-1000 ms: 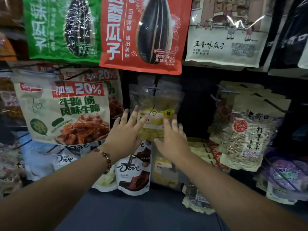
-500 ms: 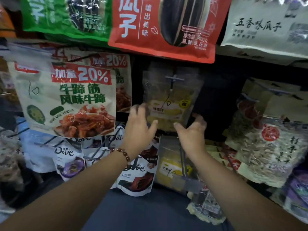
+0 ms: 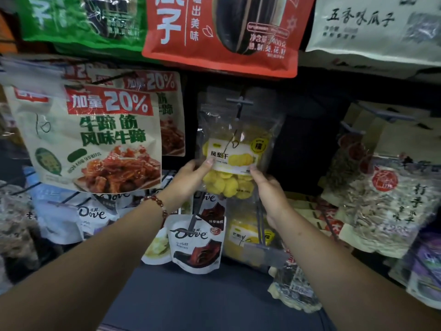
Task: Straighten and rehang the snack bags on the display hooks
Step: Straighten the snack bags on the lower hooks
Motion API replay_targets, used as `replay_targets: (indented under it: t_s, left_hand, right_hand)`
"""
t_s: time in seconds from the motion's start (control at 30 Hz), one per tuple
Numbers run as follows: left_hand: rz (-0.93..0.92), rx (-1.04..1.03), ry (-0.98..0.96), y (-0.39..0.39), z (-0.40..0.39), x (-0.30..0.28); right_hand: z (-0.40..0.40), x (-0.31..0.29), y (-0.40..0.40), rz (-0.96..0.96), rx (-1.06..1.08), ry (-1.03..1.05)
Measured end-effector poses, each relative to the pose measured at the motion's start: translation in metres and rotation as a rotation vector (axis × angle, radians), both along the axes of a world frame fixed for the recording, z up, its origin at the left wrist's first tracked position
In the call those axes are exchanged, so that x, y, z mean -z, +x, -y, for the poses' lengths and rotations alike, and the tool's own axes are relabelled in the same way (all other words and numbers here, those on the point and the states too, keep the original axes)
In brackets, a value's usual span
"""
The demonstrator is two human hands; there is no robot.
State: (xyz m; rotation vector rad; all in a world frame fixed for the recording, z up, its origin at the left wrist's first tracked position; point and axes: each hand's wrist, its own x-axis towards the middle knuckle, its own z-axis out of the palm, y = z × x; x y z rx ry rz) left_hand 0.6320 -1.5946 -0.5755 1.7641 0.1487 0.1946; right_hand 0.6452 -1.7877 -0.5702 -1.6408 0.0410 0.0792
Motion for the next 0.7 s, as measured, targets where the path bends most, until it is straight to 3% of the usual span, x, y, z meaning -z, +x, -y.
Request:
replay_targets:
  t_s: [0.2, 0.37, 0.7]
  left_hand:
    - [-0.042, -0.048, 0.195, -0.012, 0.007, -0.003]
    - [-0.070, 0.034, 0.125, -0.017, 0.013, 0.003]
    - [-0.028, -0.029, 0.234, -0.042, 0.009, 0.007]
  right_hand:
    - [-0.005, -0.003, -0.006, 0.024, 0.087, -0.052]
    - [0.000, -0.005, -0.012, 0.034, 0.090, -0.115]
    - [0.011, -0.001, -0.028, 0.039, -0.040, -0.389]
